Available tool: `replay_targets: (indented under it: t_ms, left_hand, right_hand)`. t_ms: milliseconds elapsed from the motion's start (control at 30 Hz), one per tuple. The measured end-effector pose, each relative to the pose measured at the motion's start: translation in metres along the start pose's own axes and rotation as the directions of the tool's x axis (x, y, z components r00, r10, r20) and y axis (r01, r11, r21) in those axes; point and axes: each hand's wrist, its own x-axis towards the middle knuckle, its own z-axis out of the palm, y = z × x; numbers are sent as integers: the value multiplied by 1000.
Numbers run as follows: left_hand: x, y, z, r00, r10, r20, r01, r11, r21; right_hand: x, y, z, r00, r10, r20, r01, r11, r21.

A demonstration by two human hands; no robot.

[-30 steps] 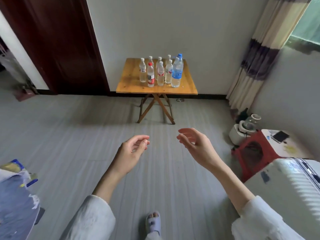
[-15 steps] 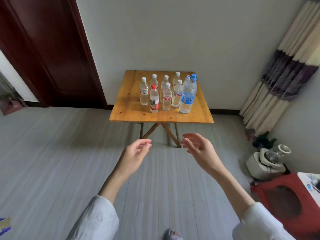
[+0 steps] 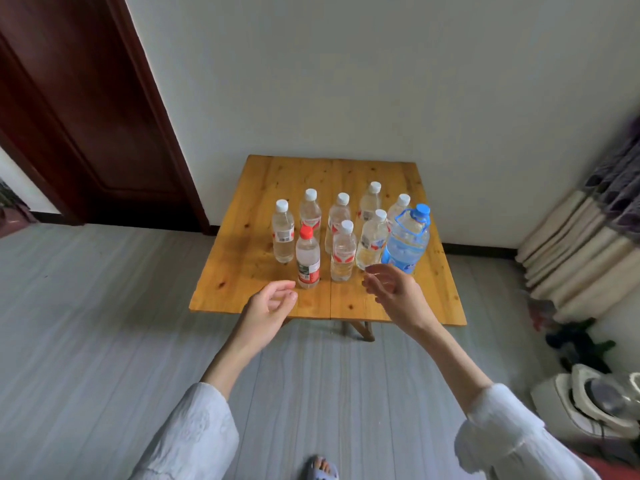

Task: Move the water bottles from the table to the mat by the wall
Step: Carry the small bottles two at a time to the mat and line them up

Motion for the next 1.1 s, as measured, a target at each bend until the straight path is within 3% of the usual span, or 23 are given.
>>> replay_targets:
  t_ms: [367, 533, 667, 933, 1100]
  left_hand:
    - [167, -15, 18, 996, -69, -49, 71, 997, 28]
    - [243, -34, 16, 979, -144, 144, 108, 968, 227]
    - [282, -46, 11, 957, -123, 261, 18, 929, 370]
    - [317, -47, 25, 914, 11, 407, -161, 928, 335]
    - [313, -51, 28, 893, 120, 434, -284, 898, 336]
  right_hand:
    - [169, 32, 26, 990, 134, -43, -140, 976, -167]
    - [231, 43, 45, 980, 196, -24, -195, 940, -281]
    - [260, 54, 62, 961, 271, 48, -233, 893, -384]
    - [260, 71, 70, 980, 200, -10, -179, 853, -491]
    - [238, 68, 64, 975, 197, -103, -222, 866, -448]
